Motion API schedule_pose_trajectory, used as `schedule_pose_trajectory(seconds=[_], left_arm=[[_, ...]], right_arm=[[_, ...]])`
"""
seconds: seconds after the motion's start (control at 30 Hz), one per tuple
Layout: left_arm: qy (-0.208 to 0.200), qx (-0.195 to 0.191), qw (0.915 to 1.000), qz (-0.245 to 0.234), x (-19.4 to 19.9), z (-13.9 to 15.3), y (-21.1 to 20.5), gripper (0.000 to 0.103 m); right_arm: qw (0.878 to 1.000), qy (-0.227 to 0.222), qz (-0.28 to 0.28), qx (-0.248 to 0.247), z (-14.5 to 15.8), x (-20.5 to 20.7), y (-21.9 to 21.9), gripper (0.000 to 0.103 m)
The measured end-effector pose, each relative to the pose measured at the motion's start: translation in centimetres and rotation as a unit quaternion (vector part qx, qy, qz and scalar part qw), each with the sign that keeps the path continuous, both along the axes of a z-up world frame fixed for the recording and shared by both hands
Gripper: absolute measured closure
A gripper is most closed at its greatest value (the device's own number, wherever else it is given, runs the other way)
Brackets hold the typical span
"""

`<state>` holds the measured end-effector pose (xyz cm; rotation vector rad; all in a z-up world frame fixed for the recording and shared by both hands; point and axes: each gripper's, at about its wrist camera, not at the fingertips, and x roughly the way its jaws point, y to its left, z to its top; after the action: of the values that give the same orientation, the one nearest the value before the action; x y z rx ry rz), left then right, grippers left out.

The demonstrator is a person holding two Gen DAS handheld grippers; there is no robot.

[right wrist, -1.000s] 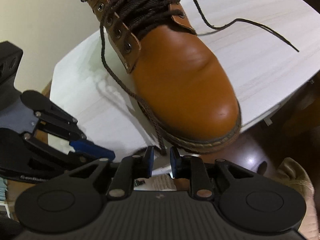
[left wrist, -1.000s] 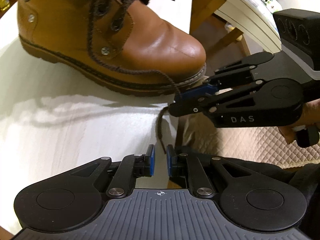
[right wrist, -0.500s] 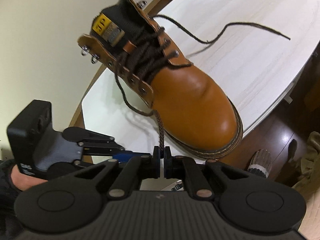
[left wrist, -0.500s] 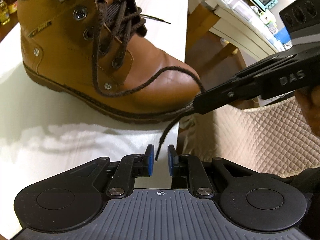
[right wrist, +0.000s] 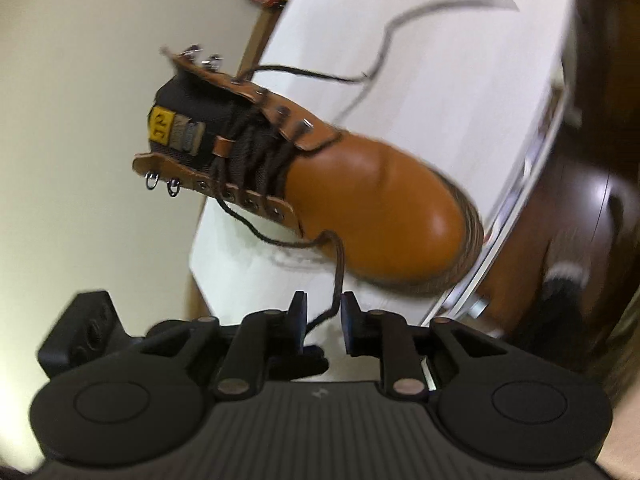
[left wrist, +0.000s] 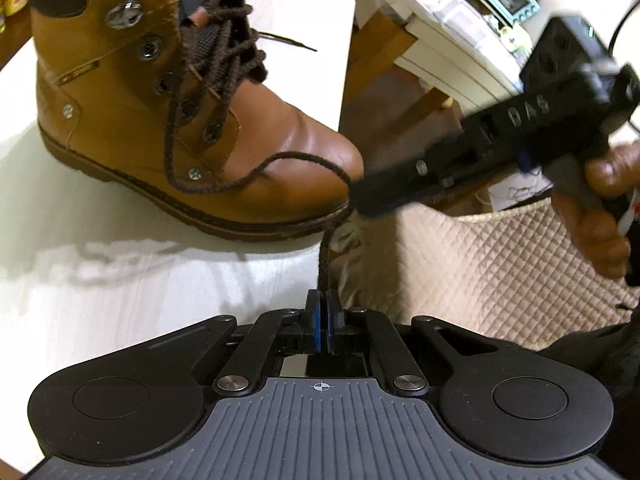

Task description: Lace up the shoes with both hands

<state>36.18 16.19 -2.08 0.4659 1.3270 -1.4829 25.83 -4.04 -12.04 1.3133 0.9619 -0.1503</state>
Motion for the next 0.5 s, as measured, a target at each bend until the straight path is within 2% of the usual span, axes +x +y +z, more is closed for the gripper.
schedule_pose_trajectory(seconds=[0.1, 0.17, 0.33, 0.4, 0.43, 0.47, 0.5], left_arm=[[-0.001, 0.001, 1.0000, -0.002, -0.1, 0.1, 0.0, 0.100], [-0.002, 0.001, 1.0000, -0.006, -0.2, 0.3, -0.1, 0.100], [-0.005, -0.004, 0.9999, -0.012, -0.3, 0.8, -0.3, 0.100], [-0.006, -0.005, 0.9999, -0.014, -0.3, 0.9, -0.4, 0.100], [-0.007, -0.006, 0.9999, -0.014, -0.3, 1.0, -0.5, 0.100], [-0.008, -0.008, 0.9998, -0.014, -0.3, 1.0, -0.7, 0.100], [-0.008, -0.010, 0.9998, -0.013, -0.2, 1.1, -0.8, 0.100]], right_arm=[[0.999, -0.005, -0.009, 0.050, -1.3, -0.4, 1.0, 0.078], [0.997, -0.008, -0.015, 0.070, -1.8, -0.4, 1.4, 0.075], [0.993, -0.013, -0.033, 0.115, -3.3, 0.2, 2.4, 0.076], [0.993, -0.017, -0.031, 0.116, -3.4, 0.4, 2.6, 0.081], [0.993, -0.022, -0.031, 0.116, -3.4, 0.4, 2.7, 0.095], [0.993, -0.022, -0.029, 0.113, -3.3, 0.5, 2.7, 0.100], [0.994, -0.022, -0.028, 0.103, -2.9, 0.5, 2.7, 0.100]])
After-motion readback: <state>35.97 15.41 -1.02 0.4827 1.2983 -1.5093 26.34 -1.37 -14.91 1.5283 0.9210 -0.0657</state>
